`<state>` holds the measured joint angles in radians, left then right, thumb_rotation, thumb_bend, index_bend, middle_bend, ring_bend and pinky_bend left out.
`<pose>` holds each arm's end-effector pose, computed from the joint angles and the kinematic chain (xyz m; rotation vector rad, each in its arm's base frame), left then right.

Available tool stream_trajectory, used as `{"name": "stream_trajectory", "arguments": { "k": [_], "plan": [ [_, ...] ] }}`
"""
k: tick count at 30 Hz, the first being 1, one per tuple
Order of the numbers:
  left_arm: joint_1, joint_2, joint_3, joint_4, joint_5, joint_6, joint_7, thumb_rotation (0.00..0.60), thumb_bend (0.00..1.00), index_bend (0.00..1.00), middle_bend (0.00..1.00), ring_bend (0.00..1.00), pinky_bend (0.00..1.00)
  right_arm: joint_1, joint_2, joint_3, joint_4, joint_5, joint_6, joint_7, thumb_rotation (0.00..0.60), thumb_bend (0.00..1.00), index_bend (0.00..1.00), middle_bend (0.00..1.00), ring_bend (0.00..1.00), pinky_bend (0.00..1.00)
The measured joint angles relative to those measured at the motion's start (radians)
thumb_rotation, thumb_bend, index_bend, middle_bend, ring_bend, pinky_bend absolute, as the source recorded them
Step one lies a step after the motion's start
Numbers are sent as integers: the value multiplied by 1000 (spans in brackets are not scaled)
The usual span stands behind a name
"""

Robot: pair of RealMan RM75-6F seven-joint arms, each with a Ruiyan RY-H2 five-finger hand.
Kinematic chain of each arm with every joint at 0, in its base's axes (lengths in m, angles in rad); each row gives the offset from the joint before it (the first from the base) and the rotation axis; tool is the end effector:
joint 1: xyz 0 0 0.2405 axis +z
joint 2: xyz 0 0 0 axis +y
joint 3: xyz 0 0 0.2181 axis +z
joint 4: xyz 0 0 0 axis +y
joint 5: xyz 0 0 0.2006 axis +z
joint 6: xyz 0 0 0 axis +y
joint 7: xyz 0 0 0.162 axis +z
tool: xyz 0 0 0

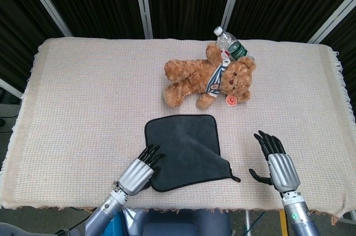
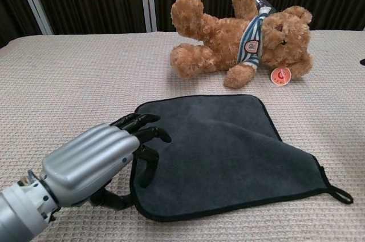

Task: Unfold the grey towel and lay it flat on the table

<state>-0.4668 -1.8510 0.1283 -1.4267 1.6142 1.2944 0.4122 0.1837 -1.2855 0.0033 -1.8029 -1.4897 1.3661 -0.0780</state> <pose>-0.0916 0.1842 -0.0787 -2.0384 -0.7729 -1.1880 -0.2014 -0.1990 0.0699 1.4900 -1.1881 1.0834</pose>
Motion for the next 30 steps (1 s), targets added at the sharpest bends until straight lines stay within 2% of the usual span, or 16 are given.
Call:
{"name": "stream_trajectory", "arguments": {
  "k": [3, 13, 16, 18, 21, 24, 30],
  "plan": [
    [15, 17, 21, -7, 11, -1, -13, 600, 478, 622, 176, 0, 0, -2, -4, -2, -2, 2, -4, -8, 600, 257, 0, 0, 0, 0],
    [36, 16, 41, -6, 33, -26, -16, 600, 466, 587, 163, 0, 0, -6, 0, 2, -4, 0, -4, -4, 600, 258, 0, 0, 0, 0],
    [41, 27, 40, -13, 37, -23, -18, 600, 337, 459, 126, 0, 0, -7, 3, 2, -6, -1, -4, -2, 600, 257, 0, 0, 0, 0],
    [43, 40, 38, -20, 39, -21, -20, 600, 198, 322, 101, 0, 0, -6, 3, 4, -6, 0, -6, 0, 600, 257, 0, 0, 0, 0],
    [46, 67, 33, -39, 39, -18, -24, 600, 59, 201, 82, 0, 0, -5, 4, 8, -5, 1, -8, 4, 600, 258, 0, 0, 0, 0],
    [47, 97, 21, -65, 38, -13, -31, 600, 9, 166, 80, 0, 0, -5, 6, 9, -7, 0, -8, 5, 600, 258, 0, 0, 0, 0],
    [44, 162, -32, -103, 27, 5, -53, 600, 13, 187, 83, 0, 0, -7, 5, 8, -6, -3, -9, 4, 600, 257, 0, 0, 0, 0]
  ]
}}
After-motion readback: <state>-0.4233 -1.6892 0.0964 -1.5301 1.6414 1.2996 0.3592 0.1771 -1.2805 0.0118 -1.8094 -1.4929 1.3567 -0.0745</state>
